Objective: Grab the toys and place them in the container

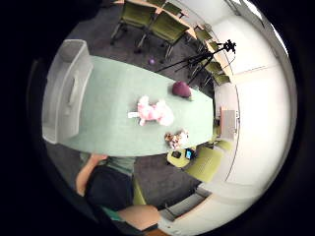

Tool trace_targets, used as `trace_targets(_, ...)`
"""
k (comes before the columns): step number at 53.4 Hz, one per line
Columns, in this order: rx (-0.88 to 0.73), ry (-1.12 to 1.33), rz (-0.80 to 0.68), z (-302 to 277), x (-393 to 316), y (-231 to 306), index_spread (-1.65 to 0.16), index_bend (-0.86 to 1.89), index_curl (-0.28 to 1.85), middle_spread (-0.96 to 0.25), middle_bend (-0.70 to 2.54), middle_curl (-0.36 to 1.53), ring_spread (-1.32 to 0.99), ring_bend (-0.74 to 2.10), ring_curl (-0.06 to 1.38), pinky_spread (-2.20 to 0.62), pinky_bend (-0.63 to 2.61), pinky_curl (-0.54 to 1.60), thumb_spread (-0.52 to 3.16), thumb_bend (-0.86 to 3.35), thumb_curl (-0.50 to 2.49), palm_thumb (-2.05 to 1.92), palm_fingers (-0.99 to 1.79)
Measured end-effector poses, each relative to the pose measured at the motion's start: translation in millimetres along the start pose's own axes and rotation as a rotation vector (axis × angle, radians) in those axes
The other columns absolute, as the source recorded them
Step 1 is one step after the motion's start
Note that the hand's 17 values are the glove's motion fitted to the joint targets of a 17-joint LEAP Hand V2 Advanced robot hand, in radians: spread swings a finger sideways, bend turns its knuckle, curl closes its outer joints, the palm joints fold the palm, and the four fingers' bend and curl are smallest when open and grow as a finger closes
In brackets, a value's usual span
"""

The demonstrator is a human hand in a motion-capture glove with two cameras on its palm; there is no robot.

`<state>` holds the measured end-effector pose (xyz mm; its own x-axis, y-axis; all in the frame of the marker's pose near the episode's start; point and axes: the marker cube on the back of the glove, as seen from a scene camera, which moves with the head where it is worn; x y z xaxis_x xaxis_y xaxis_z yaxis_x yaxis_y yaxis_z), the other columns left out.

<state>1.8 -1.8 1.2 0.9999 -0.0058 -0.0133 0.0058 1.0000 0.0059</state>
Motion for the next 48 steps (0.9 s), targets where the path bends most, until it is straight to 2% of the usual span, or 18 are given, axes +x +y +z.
trace_targets(7, -0.002, 0.012, 0.0, 4, 2, -2, -0.17, 0.15, 0.08, -0.06, 0.23, 0.1, -0.14, 0.2, 0.05, -0.03, 0.47, 0.15, 0.64, -0.16, 0.0, -0.25, 0.04)
trace_targets(16, -0.013, 0.003, -0.008, 7, 3, -2, -0.21, 0.16, 0.14, -0.08, 0.25, 0.17, -0.19, 0.21, 0.1, -0.04, 0.5, 0.21, 0.81, -0.16, 0.0, -0.25, 0.0)
trace_targets(26, 0.001, 0.014, -0.011, 6, 13, 3, -0.22, 0.16, 0.19, -0.08, 0.25, 0.23, -0.21, 0.22, 0.14, -0.05, 0.51, 0.24, 0.88, -0.16, 0.0, -0.25, -0.03)
trace_targets(37, 0.015, 0.002, -0.024, 12, 64, 7, -0.23, 0.16, 0.23, -0.09, 0.25, 0.27, -0.22, 0.2, 0.18, -0.05, 0.5, 0.27, 0.9, -0.16, 0.0, -0.26, -0.03)
trace_targets(48, 0.006, -0.02, 0.009, 57, 128, 4, -0.25, 0.19, 0.28, -0.11, 0.27, 0.31, -0.24, 0.19, 0.2, -0.05, 0.45, 0.28, 0.88, -0.16, 0.0, -0.25, 0.0)
